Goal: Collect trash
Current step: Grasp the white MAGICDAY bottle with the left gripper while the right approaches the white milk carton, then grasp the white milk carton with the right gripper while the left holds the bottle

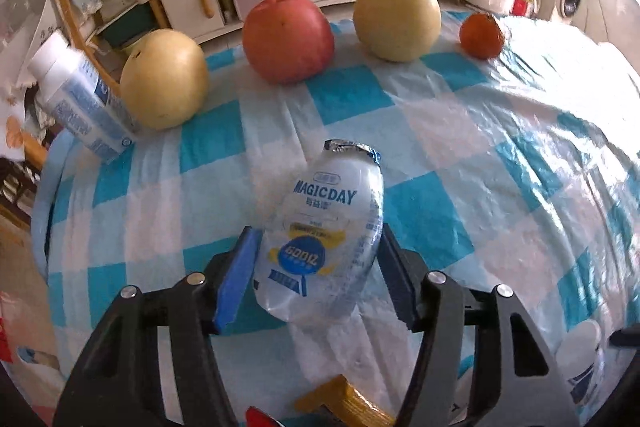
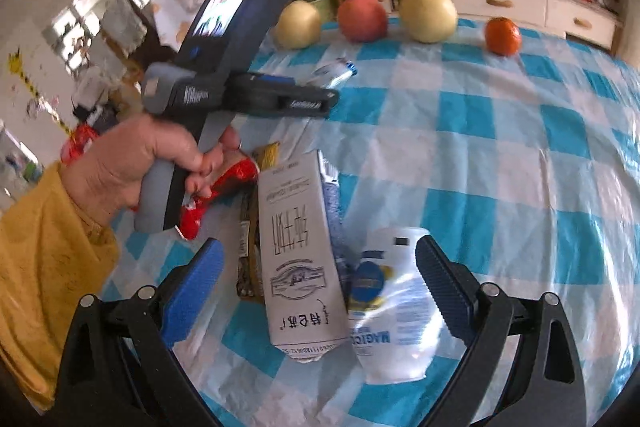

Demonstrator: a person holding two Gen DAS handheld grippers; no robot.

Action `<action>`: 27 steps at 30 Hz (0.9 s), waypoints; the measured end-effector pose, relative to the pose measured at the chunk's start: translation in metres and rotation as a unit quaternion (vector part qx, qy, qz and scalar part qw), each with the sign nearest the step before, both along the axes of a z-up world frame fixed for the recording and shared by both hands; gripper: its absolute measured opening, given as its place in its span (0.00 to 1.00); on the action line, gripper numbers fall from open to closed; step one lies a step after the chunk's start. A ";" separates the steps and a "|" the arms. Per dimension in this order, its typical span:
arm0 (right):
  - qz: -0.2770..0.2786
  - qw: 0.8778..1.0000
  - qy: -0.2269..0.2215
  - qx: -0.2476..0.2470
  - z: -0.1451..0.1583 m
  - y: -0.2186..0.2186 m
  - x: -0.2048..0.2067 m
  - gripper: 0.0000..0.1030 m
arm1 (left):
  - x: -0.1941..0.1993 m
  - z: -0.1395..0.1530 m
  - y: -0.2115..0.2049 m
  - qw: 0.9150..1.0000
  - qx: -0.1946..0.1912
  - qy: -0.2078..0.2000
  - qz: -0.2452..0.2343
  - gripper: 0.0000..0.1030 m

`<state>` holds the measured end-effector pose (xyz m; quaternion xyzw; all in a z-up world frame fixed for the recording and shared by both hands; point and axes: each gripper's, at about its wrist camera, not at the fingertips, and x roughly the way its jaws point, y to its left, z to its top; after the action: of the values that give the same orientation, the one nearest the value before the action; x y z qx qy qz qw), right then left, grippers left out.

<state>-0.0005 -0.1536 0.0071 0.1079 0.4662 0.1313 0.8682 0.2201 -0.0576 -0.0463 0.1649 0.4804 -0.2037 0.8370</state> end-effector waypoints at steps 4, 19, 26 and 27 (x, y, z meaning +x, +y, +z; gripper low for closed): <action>0.018 1.000 -0.009 -0.020 -0.003 0.014 0.001 0.92 | -0.003 0.005 0.013 0.999 -0.032 0.003 0.026 0.58; 0.016 0.999 -0.025 -0.018 -0.003 0.015 0.005 0.88 | -0.034 0.023 0.069 0.996 -0.073 0.003 0.047 0.27; 0.015 0.999 -0.026 -0.028 -0.005 0.016 0.008 0.88 | -0.036 0.021 0.058 0.999 0.008 -0.038 0.014 0.74; 0.017 0.999 -0.026 -0.030 -0.005 0.017 0.008 0.88 | -0.034 0.020 0.054 0.999 0.016 -0.039 0.004 0.75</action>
<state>0.0080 -0.1363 0.0019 0.0703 0.4486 0.1347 0.8807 0.1864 -0.0033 -0.0263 0.1837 0.4511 -0.1860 0.8533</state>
